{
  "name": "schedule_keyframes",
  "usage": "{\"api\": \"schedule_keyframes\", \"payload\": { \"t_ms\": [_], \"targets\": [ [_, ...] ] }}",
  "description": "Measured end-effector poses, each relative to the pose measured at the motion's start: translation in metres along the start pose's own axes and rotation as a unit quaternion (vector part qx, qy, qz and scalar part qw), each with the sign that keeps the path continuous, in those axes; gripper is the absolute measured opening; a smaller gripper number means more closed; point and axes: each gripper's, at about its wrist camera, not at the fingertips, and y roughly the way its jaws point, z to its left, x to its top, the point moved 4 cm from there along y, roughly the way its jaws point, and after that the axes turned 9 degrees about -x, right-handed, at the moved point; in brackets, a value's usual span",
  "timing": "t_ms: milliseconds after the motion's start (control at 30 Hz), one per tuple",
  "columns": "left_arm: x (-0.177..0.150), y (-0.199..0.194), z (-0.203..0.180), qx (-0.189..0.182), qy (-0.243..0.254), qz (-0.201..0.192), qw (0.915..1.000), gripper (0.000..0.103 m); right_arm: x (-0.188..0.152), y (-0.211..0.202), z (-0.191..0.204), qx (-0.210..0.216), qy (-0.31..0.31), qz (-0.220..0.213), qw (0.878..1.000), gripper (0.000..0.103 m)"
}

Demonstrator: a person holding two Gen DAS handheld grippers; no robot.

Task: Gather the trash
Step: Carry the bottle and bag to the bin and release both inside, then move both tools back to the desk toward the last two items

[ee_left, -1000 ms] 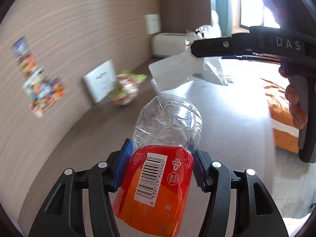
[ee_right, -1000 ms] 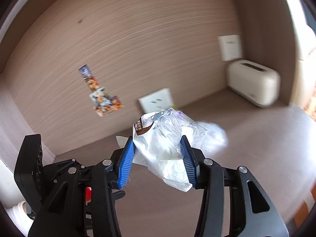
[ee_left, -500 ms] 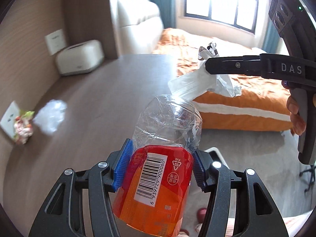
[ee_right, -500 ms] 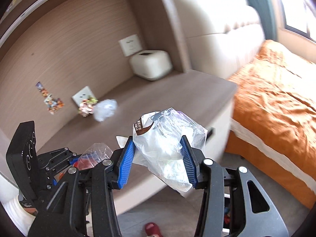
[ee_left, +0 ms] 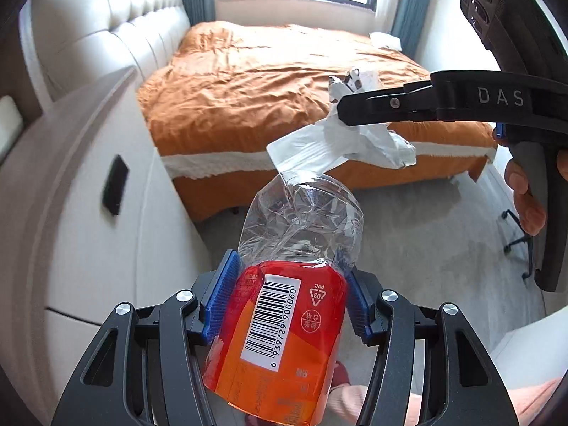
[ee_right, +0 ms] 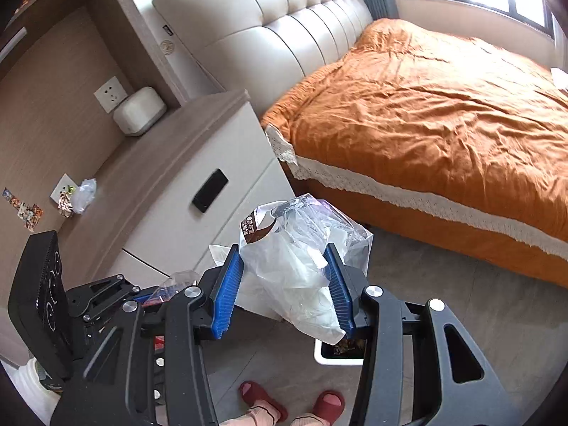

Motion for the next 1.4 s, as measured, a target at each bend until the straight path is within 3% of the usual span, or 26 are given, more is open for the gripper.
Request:
{"api": "schedule_keyframes", "payload": {
  "t_ms": [200, 467, 533, 567, 600, 700, 933, 1400],
  "targets": [
    [-0.02, 0.089, 0.005, -0.03, -0.011, 0.032, 0.999, 0.056, -0.031, 0.054, -0.039, -0.005, 0.043, 0.034, 0.999, 0.048],
    [-0.059, 0.195, 0.022, -0.034, -0.01, 0.074, 0.9966, 0.057, -0.08, 0.151, -0.076, -0.042, 0.043, 0.07, 0.996, 0.05],
    [-0.07, 0.214, 0.029, -0.021, -0.012, 0.075, 0.9969, 0.069, -0.094, 0.172, -0.085, -0.047, 0.048, 0.086, 0.994, 0.062],
    [-0.074, 0.222, 0.034, -0.02, -0.019, 0.076, 0.9967, 0.088, -0.104, 0.187, -0.09, -0.045, 0.052, 0.104, 0.992, 0.086],
    [-0.081, 0.233, 0.038, -0.022, -0.031, 0.083, 0.9958, 0.098, -0.112, 0.198, -0.095, -0.049, 0.056, 0.116, 0.99, 0.099],
    [-0.097, 0.256, 0.048, -0.022, -0.054, 0.099, 0.9934, 0.098, -0.133, 0.223, -0.105, -0.058, 0.068, 0.149, 0.985, 0.099],
    [-0.108, 0.263, 0.056, -0.017, -0.063, 0.107, 0.9922, 0.098, -0.148, 0.227, -0.106, -0.072, 0.06, 0.155, 0.983, 0.099],
    [-0.077, 0.194, 0.052, 0.003, -0.075, 0.071, 0.9946, 0.098, -0.112, 0.181, -0.078, -0.062, 0.042, 0.129, 0.989, 0.099]
  ]
}}
